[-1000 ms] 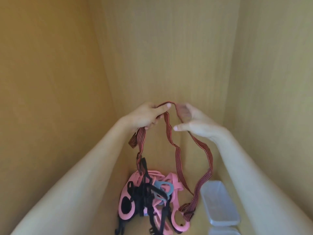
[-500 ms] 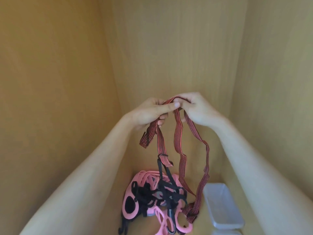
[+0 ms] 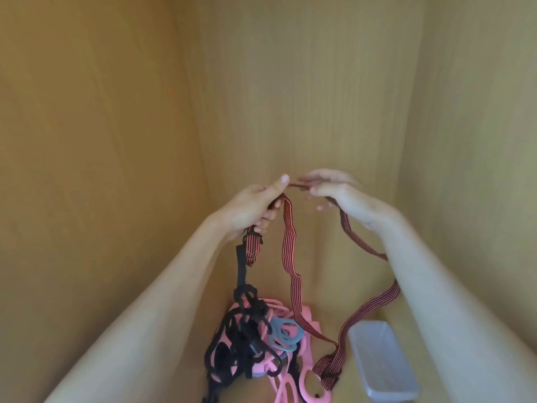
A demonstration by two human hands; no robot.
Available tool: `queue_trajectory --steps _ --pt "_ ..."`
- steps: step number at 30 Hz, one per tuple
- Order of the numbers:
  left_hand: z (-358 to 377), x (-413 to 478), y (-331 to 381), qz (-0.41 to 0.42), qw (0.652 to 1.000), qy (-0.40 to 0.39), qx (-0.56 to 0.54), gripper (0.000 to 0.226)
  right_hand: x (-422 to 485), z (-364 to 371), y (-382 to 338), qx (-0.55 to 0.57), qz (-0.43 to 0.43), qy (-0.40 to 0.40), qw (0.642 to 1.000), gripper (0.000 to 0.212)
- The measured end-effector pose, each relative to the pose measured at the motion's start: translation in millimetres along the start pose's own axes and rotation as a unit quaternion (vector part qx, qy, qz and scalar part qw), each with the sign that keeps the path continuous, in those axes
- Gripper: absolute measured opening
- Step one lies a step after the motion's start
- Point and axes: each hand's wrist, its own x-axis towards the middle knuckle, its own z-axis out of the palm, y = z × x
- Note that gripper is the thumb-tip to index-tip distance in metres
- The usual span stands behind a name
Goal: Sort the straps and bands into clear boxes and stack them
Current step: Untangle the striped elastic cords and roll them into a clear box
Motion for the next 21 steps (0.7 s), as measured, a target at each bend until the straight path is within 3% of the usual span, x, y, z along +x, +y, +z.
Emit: queue_trajectory --steps 5,8,14,17,21 --pt "5.8 3.5 12.2 0.007 0.999 -0.024 0.028 0.051 4.4 27.4 -5.3 0.016 -0.007 -0.084 0.996 0.044" --pt "5.3 3.7 14.0 0.01 1.0 -0.021 0.018 0.05 4.0 40.8 -1.6 0.092 0.022 -0.118 0.989 0.044" --pt "-0.4 -5.6 -6.7 0.024 1.0 0.005 0.003 0.052 1.2 44.6 -4.2 0.003 0.04 -0.072 0.997 0.049" --pt "-1.3 -10.1 -20.2 -0.008 0.993 0.058 -0.098 0.04 1.5 46.6 -5.1 0.001 0.034 -0.084 0.996 0.029" --pt "5.9 -25.7 -33.0 -0.003 0.982 0.021 -0.186 0.043 4.0 55.8 -8.1 0.007 0.025 -0.087 0.996 0.021"
